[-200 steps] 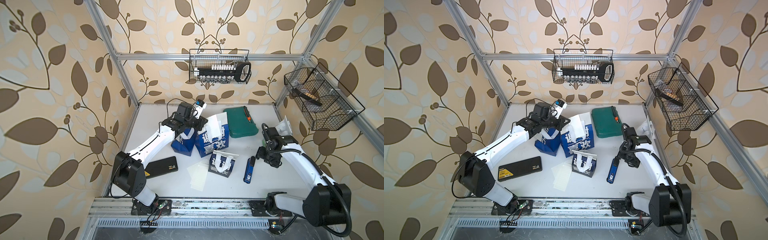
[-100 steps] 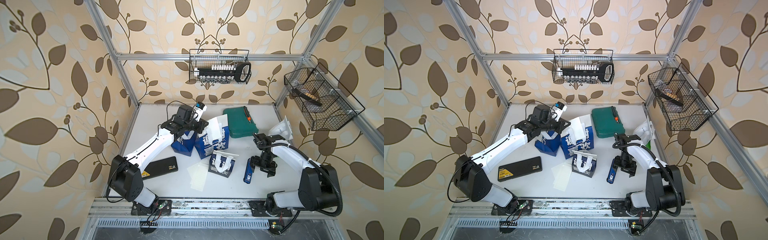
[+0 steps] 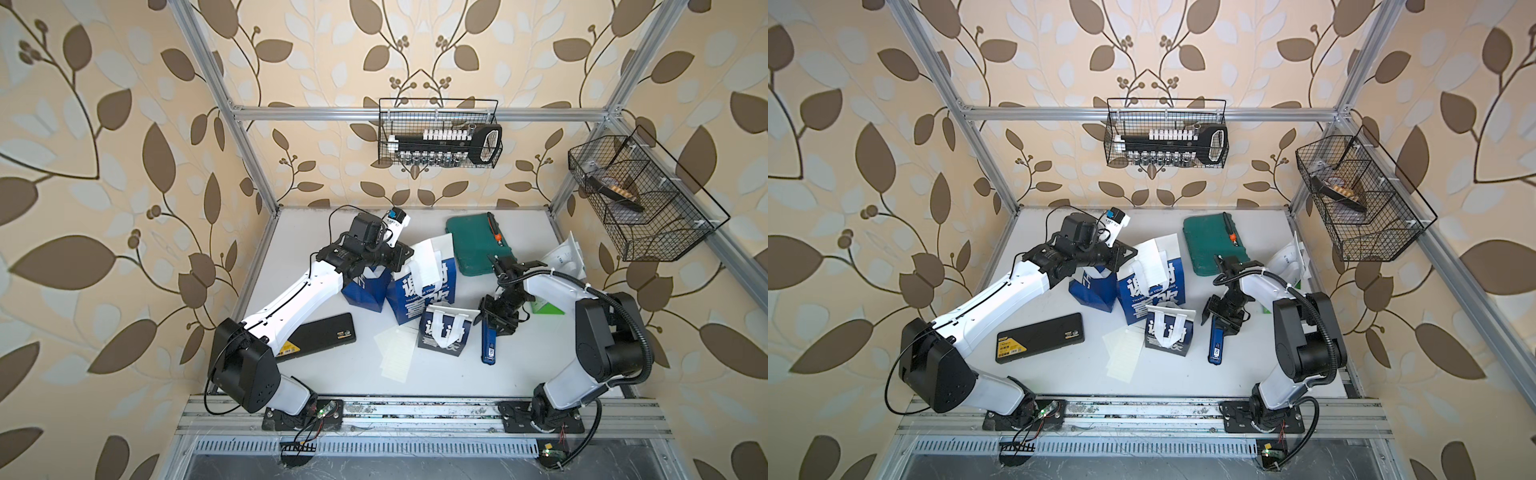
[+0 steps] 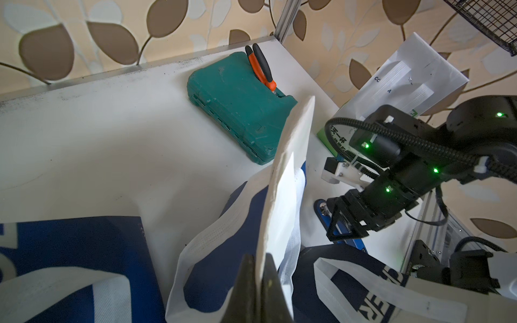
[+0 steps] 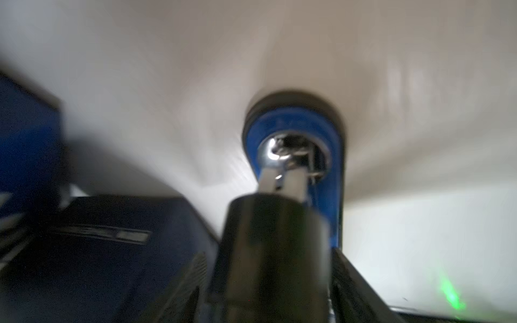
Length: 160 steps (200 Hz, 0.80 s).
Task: Staple the receipts to the bags
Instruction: Move the stapler to the center of the board.
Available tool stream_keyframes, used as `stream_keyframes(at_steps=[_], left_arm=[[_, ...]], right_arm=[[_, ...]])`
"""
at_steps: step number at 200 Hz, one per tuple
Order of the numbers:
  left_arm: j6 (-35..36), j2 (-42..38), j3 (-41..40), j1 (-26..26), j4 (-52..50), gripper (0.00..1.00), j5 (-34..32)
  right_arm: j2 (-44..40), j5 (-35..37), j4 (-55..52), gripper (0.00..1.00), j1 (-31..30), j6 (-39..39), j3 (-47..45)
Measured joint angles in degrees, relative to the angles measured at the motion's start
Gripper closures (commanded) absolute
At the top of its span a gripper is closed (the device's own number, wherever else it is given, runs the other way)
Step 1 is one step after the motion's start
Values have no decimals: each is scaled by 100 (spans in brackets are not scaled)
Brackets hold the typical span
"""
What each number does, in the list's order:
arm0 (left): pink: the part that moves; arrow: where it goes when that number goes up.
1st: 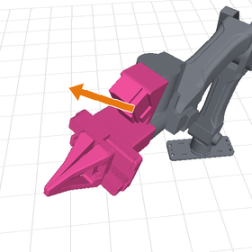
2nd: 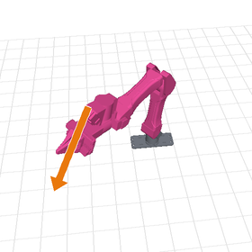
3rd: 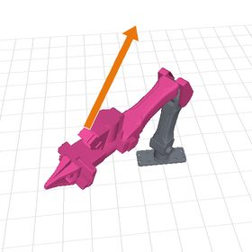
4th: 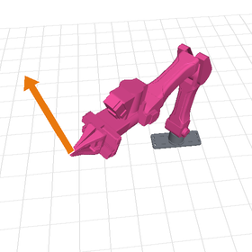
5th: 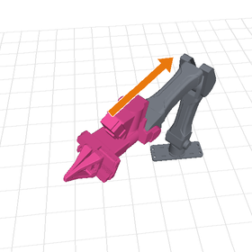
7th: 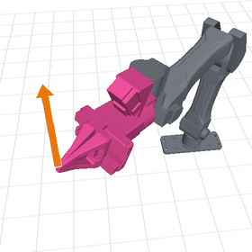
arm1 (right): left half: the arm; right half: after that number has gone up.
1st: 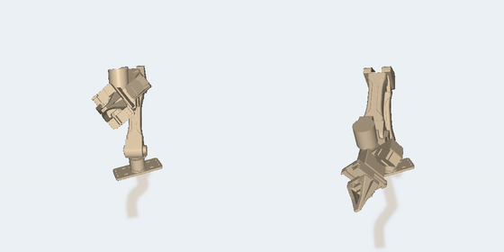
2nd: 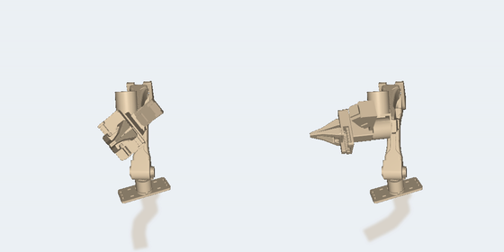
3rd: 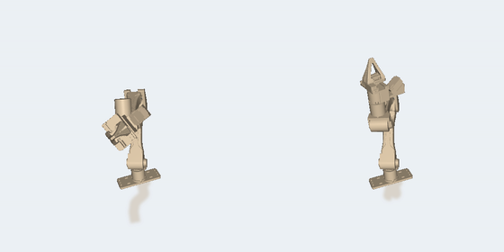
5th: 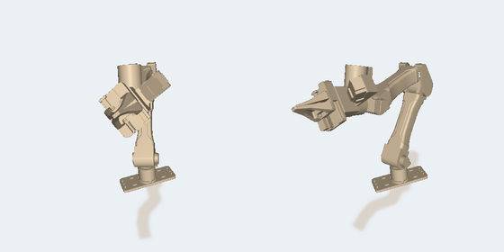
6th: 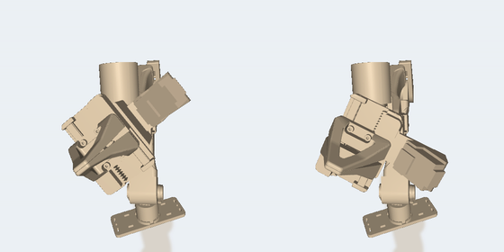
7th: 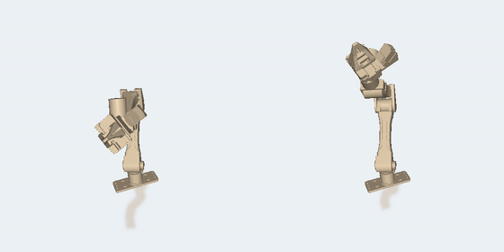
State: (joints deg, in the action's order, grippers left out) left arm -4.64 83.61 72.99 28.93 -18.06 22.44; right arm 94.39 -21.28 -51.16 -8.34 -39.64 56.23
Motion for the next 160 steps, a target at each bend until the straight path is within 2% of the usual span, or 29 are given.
stream_keyframes(at_steps=[13,38,52,65,81,109,132,160], left_arm=[[0,39,48,0,-33,100,0],[0,127,173,0,-127,100,0],[0,166,236,0,-157,100,2],[-7,188,264,0,-184,100,7],[-15,199,267,0,-199,100,9],[-22,199,267,0,-205,100,9],[-22,199,267,0,-214,100,9],[-22,199,267,0,-214,100,11]], right_arm=[[52,-378,481,39,229,-457,-74],[-26,-997,1753,43,673,-1836,-669],[-184,-979,2129,40,769,-2415,-909],[-415,-669,2020,37,745,-2535,-835],[-758,-13,1587,34,597,-2227,-337],[-1287,1014,1045,30,52,-1207,568],[-1491,1311,575,30,-400,-638,485],[-1257,1491,-201,28,-780,-103,323]])
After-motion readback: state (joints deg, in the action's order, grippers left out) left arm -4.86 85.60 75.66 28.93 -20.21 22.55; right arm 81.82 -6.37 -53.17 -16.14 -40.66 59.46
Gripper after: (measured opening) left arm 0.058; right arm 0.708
